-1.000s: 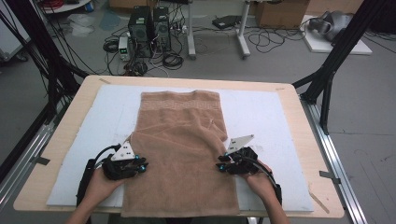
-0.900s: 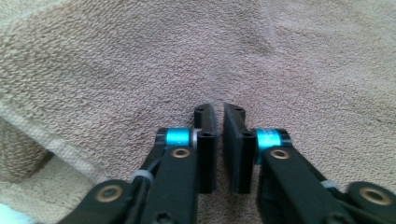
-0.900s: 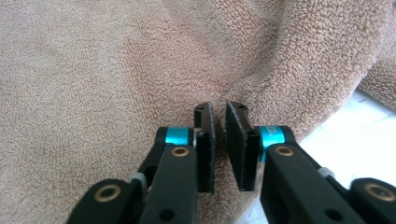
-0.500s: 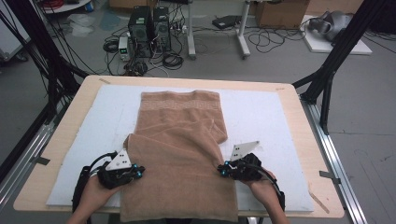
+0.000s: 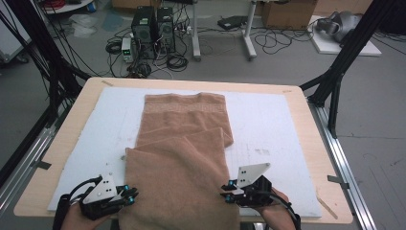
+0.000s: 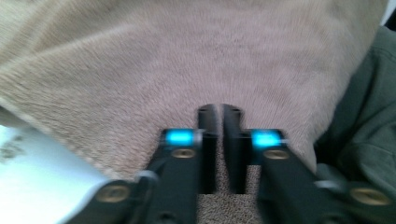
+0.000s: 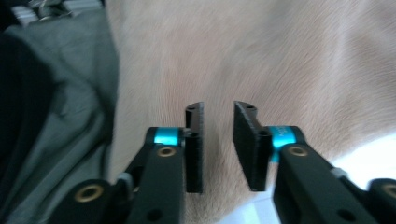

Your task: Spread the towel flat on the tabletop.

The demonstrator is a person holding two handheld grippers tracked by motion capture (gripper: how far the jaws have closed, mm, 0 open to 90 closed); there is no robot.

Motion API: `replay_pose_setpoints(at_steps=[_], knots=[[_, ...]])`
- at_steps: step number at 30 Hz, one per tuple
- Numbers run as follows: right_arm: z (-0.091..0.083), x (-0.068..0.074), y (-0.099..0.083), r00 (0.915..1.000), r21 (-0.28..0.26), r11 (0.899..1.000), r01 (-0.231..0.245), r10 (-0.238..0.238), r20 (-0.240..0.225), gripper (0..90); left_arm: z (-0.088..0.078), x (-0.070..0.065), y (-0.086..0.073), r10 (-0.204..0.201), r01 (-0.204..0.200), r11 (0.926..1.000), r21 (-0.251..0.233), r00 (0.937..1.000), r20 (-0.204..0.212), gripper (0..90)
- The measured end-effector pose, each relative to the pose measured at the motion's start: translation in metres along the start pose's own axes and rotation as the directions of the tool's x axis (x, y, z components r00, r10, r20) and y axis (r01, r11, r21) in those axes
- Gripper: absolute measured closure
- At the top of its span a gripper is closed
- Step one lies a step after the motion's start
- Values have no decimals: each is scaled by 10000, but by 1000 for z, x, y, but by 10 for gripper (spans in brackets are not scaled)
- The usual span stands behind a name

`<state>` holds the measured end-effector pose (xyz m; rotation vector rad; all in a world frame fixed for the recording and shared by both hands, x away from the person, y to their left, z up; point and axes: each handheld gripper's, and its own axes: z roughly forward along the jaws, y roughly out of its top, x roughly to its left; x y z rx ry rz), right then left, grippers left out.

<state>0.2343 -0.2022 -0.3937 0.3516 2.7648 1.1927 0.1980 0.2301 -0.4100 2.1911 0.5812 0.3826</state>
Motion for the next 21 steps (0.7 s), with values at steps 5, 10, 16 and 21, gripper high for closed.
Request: replay_pose_setpoints(at_steps=[5, 10, 16, 21], knots=[[4, -32, 6, 9946, 60, 9999, -92, 85, 1036, 655, 18, 27, 8, -527, 520, 9983, -253, 9982, -287, 670], [27, -71, 8, 9898, 406, 9983, -422, 363, 1375, 642, 51, 48, 14, -817, 822, 9966, 78, 9952, -545, 580], [47, -94, 4, 9879, 769, 9921, -986, 883, 1273, 632, 69, 57, 13, -1009, 1041, 9926, 632, 9936, -508, 593], [57, -94, -8, 9879, 749, 9876, -1383, 1322, 810, 729, 67, 57, 9, -1049, 1095, 9926, 524, 9910, -825, 766]])
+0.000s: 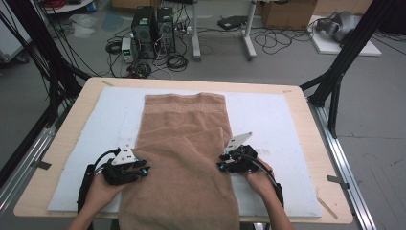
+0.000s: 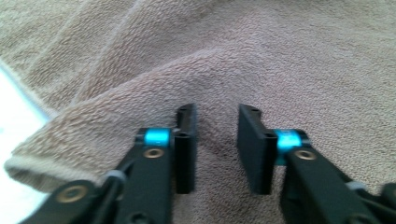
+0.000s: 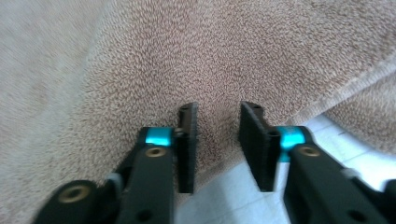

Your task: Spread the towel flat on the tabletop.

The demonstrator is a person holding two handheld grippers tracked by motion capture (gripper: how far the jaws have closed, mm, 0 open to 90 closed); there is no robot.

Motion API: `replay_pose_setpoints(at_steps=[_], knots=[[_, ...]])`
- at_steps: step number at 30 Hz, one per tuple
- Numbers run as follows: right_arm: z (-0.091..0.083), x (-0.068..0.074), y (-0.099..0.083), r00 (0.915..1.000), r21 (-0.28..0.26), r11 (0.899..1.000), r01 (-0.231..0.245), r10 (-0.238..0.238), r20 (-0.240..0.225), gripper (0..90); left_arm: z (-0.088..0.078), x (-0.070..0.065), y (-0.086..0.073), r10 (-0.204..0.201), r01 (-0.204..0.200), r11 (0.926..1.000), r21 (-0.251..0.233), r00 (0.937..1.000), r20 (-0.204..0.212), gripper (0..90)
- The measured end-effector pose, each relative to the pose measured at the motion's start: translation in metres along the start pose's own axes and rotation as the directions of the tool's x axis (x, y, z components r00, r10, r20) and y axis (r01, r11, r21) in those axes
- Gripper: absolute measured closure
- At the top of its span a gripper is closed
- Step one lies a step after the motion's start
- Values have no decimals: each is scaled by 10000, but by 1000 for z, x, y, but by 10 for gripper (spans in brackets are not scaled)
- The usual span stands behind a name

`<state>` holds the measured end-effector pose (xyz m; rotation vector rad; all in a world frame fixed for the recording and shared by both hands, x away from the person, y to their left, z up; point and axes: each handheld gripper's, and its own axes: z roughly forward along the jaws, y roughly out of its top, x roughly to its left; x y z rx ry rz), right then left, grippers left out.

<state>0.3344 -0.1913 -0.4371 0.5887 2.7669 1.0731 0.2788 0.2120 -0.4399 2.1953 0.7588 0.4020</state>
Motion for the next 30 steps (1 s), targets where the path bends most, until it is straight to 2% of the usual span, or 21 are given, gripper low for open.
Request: replay_pose_setpoints(at_steps=[2, 6, 10, 15, 21, 22, 23, 24, 25, 26, 30], knots=[[-2, 0, -3, 9998, -98, 9999, -86, 84, -192, 840, 0, 0, 0, -6, 6, 10000, 15, 10000, 51, 819], [-4, 5, -1, 9988, 84, 9995, 312, -308, -390, 860, -2, -3, -1, 75, -76, 9999, 78, 9998, 160, 874], [-13, 13, -4, 9982, 42, 9988, 483, -481, -357, 861, -7, -10, -4, 192, -194, 9998, 51, 9991, 383, 894], [-36, 28, -11, 9982, -342, 9977, 579, -584, -138, 861, -16, -22, -14, 361, -362, 9993, 7, 9977, 577, 896], [-49, 49, -18, 9949, -98, 9950, 997, -998, -131, 853, -30, -41, -25, 614, -613, 9981, -35, 9940, 905, 896], [-50, 50, -18, 9945, -138, 9945, 1037, -1039, -150, 835, -33, -43, -25, 717, -713, 9974, -74, 9928, 961, 896], [-51, 50, -18, 9949, -238, 9946, 1010, -1011, -22, 746, -34, -45, -25, 774, -764, 9970, -137, 9927, 926, 893], [-52, 50, -18, 9957, -293, 9953, 919, -915, 146, 698, -35, -45, -24, 777, -760, 9968, -251, 9940, 774, 855], [-54, 49, -17, 9967, -468, 9956, 807, -800, 167, 700, -37, -44, -22, 703, -685, 9972, -296, 9953, 673, 768], [-56, 50, -16, 9959, -720, 9934, 888, -873, 239, 688, -37, -42, -21, 637, -612, 9974, -377, 9955, 702, 707], [-59, 56, -13, 9930, -1062, 9874, 1169, -1143, 309, 669, -33, -34, -16, 534, -510, 9977, -436, 9970, 565, 659]])
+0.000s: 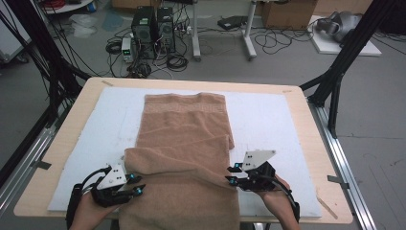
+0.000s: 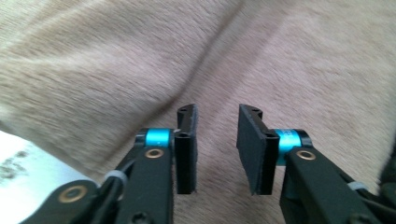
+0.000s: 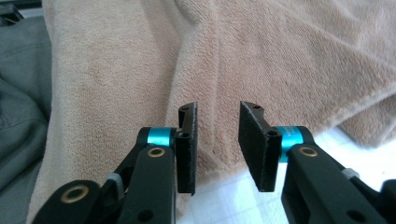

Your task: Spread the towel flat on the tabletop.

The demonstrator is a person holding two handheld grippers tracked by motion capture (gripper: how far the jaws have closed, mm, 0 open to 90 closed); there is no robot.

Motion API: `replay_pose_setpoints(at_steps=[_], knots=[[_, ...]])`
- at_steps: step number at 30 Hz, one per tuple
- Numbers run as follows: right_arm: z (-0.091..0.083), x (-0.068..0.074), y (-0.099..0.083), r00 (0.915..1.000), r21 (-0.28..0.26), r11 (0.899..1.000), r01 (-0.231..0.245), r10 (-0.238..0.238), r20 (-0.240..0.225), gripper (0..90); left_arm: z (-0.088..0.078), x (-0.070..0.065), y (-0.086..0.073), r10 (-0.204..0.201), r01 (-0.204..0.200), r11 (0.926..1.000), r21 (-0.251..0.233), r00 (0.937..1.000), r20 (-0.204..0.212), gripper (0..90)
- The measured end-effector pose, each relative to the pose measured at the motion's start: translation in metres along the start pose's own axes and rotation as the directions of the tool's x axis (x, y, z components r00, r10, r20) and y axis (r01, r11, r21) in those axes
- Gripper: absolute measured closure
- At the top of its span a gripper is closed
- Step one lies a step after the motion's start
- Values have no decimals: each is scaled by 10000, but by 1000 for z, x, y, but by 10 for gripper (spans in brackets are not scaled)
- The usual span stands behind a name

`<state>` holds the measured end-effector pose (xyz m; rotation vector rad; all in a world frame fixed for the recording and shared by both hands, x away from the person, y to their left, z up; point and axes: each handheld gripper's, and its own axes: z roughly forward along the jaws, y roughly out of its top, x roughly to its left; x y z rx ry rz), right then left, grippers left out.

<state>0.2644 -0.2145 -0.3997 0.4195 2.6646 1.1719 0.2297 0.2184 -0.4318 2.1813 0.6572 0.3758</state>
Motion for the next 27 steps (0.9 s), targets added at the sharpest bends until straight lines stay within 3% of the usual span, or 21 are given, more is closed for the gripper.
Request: replay_pose_setpoints(at_steps=[5, 8, 12, 15, 18, 22, 27], knots=[[-2, 12, 4, 9984, -597, 9975, 376, -400, -393, 660, 11, 7, 0, -262, 264, 9995, 176, 9996, -99, 620], [4, 16, 4, 9970, -172, 9984, 543, -552, -547, 669, 16, 7, 5, -343, 345, 9994, 86, 9993, -145, 620], [20, 4, -2, 9995, 657, 9978, 85, -64, -317, 700, 16, 6, 17, -265, 259, 9992, -297, 9995, -197, 697], [31, -8, -4, 9989, 890, 9956, -303, 333, -325, 750, 20, 14, 25, -147, 137, 9998, -139, 9972, -735, 703], [39, -18, -4, 9973, 1135, 9922, -514, 569, -461, 795, 28, 25, 28, -400, 410, 9991, 65, 9922, -1177, 708], [42, -27, -2, 9954, 1142, 9893, -910, 939, -202, 779, 40, 39, 26, -813, 883, 9950, 473, 9878, -1326, 715], [40, -31, -5, 9910, 936, 9868, -1318, 1335, -113, 678, 35, 37, 27, -794, 831, 9962, 252, 9891, -1244, 692]])
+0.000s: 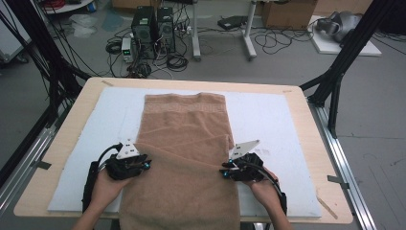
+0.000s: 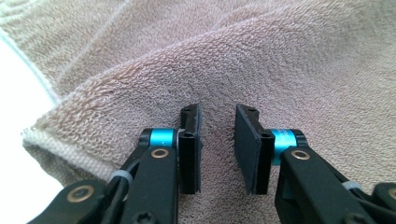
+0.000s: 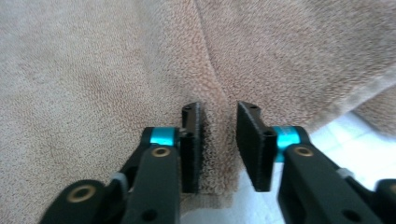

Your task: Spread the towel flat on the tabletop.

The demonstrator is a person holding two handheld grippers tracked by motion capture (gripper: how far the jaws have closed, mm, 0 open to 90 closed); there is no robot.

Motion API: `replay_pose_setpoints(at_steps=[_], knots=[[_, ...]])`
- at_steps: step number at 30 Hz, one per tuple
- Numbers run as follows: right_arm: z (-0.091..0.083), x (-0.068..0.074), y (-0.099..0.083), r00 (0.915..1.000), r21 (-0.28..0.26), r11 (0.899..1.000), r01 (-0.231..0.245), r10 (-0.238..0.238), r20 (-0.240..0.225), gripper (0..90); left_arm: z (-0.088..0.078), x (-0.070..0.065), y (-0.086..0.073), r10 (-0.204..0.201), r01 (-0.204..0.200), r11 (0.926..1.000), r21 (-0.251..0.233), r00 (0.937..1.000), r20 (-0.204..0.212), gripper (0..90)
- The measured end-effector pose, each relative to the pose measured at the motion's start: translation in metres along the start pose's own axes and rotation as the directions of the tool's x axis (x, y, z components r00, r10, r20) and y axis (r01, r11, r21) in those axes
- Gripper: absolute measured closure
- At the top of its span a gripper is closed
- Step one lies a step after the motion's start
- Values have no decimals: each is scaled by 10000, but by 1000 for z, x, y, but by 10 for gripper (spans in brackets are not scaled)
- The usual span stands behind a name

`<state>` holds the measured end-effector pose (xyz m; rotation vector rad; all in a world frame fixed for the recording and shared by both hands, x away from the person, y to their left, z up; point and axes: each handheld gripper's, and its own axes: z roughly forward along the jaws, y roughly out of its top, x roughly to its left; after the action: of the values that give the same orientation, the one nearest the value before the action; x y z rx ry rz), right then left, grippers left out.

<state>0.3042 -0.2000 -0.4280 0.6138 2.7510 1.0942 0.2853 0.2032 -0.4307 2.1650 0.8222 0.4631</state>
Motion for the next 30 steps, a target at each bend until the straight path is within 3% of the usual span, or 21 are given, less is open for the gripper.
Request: replay_pose_setpoints(at_steps=[6, 9, 12, 15, 16, 18, 24, 28, 30], knots=[[-26, 19, 7, 9957, -637, 9946, 822, -791, 488, 679, -25, -8, -5, 237, -223, 9986, -479, 9993, 294, 683], [-32, 32, 7, 9930, -746, 9904, 1161, -1141, 304, 685, -35, -13, -15, 242, -215, 9982, -565, 9986, 471, 676], [-24, 39, 2, 9912, -384, 9905, 1321, -1318, 94, 685, -34, -16, -26, 258, -237, 9992, -307, 9973, 681, 658], [-10, 38, -5, 9922, 174, 9922, 1236, -1233, -196, 684, -25, -18, -32, 224, -268, 9988, 407, 9941, 1059, 584], [-5, 37, -7, 9922, 346, 9918, 1234, -1226, -244, 684, -24, -19, -33, 213, -259, 9989, 396, 9935, 1115, 546], [1, 35, -9, 9925, 493, 9914, 1208, -1197, -258, 699, -23, -17, -33, 235, -284, 9988, 388, 9921, 1231, 555], [2, 34, -14, 9941, 160, 9955, 935, -925, -562, 839, -22, -24, -33, 735, -750, 9972, 63, 9885, 1323, 821], [2, 34, -13, 9919, 146, 9954, 949, -933, -858, 869, -25, -35, -33, 1412, -1422, 9898, 86, 9872, 742, 859], [-3, 36, -11, 9907, 113, 9964, 835, -818, -1083, 869, -34, -39, -32, 1307, -1309, 9914, -43, 9867, 967, 860]])
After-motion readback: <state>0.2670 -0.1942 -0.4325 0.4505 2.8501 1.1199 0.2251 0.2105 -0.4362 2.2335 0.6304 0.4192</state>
